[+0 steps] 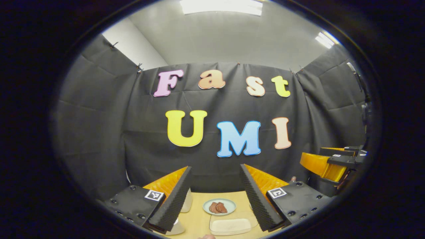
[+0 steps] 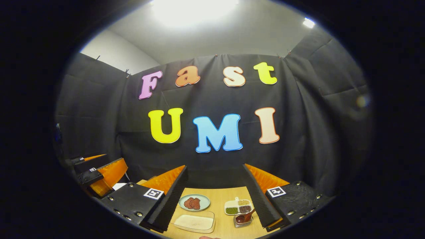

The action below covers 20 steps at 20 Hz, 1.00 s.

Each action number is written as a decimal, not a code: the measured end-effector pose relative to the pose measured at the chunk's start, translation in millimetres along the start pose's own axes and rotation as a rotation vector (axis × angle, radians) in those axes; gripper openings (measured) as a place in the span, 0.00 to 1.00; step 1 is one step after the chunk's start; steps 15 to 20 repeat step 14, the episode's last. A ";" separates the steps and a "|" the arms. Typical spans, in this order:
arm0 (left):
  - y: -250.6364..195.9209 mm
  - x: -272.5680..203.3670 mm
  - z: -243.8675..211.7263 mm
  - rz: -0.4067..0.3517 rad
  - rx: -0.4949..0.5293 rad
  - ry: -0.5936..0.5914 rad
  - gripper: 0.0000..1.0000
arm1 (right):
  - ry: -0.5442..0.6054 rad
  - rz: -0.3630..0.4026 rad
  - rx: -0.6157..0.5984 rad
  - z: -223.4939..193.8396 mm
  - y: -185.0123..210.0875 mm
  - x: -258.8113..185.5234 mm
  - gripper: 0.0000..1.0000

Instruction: Close the left gripper, press the button to open the rice cooker; take a wooden spoon from the chopstick holder with the right hand, scoop a spoonful of rice and pour it into the rice cooker, then put the wooden spoon back into the chopstick holder.

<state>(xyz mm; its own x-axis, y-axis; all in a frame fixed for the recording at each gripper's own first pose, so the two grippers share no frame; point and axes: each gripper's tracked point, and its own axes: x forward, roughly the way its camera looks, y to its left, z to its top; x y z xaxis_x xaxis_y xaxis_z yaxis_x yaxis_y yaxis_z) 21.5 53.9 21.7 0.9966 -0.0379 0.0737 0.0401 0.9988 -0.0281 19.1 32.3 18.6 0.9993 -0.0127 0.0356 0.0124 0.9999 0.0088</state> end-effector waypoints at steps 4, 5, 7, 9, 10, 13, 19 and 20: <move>8.3 -14.1 -8.7 -0.014 -0.010 0.007 0.98 | 0.016 -0.027 -0.012 -8.0 4.0 -10.5 0.98; 11.0 -16.9 -9.2 -0.019 -0.021 0.006 0.98 | 0.017 -0.030 -0.010 -8.1 7.0 -12.6 0.98; 19.8 -20.7 -14.2 -0.024 -0.044 0.009 1.00 | 0.015 -0.032 -0.021 -9.9 11.9 -15.7 0.98; 26.6 -24.5 -22.7 -0.017 -0.060 0.009 1.00 | 0.012 -0.032 -0.029 -9.8 15.0 -17.4 0.97; 28.6 -26.3 -25.4 -0.009 -0.072 0.006 1.00 | 0.016 -0.019 -0.025 -11.5 19.6 -18.4 0.97; 36.8 -31.5 -30.7 0.033 -0.115 0.011 0.98 | 0.023 -0.006 -0.023 -11.6 21.0 -18.8 0.97; 37.3 -32.3 -30.0 0.039 -0.121 0.010 0.98 | 0.016 -0.004 -0.023 -9.3 19.8 -18.2 0.98; 37.3 -32.3 -30.0 0.039 -0.121 0.010 0.98 | 0.016 -0.004 -0.023 -9.3 19.8 -18.2 0.98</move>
